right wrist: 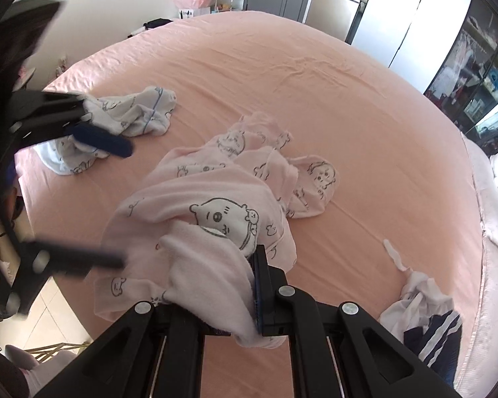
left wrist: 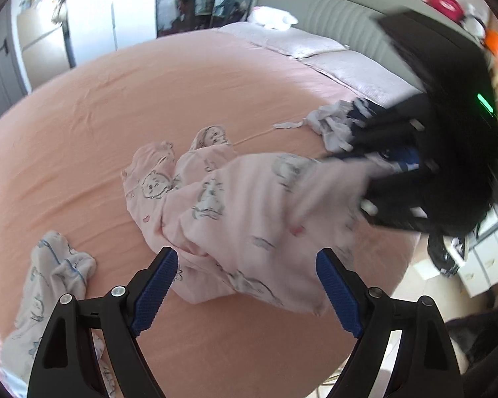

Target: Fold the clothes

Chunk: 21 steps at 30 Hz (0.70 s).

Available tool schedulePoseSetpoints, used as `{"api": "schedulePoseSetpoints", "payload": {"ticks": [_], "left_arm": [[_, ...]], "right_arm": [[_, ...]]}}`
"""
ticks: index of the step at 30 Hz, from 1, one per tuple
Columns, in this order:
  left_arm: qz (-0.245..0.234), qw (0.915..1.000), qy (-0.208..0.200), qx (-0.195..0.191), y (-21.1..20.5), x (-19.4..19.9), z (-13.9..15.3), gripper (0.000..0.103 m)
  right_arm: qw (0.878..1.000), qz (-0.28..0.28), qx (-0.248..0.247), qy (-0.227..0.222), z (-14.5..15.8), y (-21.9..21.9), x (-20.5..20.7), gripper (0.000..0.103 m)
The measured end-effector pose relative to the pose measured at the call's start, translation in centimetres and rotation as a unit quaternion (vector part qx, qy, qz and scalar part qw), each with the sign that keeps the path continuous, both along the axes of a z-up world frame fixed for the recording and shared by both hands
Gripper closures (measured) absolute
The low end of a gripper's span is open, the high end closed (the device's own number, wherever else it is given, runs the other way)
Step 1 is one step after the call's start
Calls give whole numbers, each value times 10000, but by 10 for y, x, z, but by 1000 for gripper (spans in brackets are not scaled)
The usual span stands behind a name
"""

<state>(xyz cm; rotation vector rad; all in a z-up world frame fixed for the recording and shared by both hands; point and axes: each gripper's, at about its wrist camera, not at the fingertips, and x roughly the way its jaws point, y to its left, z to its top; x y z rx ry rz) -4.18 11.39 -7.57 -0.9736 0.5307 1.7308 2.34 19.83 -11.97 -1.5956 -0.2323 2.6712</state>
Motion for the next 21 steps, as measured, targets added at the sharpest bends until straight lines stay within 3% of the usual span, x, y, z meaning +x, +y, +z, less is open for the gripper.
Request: {"api": "schedulePoseSetpoints", "payload": {"ticks": [6,9,13,15,18,19,20,21], "left_arm": [[-146,9994,-238,191,8,20,7,16],[-91,9999,-34,110,15,25,0,16],[420,9973,430,-415,25,11,-27,16],[682,9956,353,-532,24,-1,-40,16],[1010,9943,-13,-328,15,-21,-46,17],[1087,9936,-15,-304,13,-26,-46,19],[1119,9932,31,-331,13,-29,-46,28],[1085,9935,81,-341,13,-31,-45,47]], "right_arm": [[9999,-71,-144,-42,1,4,-14,98],[9997,-121,-234,-7,-1,8,-19,98],[9988,-203,-449,36,6,15,-17,98],[9989,-203,-420,104,10,16,-17,98],[9991,-186,-337,160,13,17,-17,98],[9993,-163,-283,163,12,16,-18,98],[9993,-161,-311,156,11,15,-17,98],[9992,-161,-343,149,10,15,-17,98]]}}
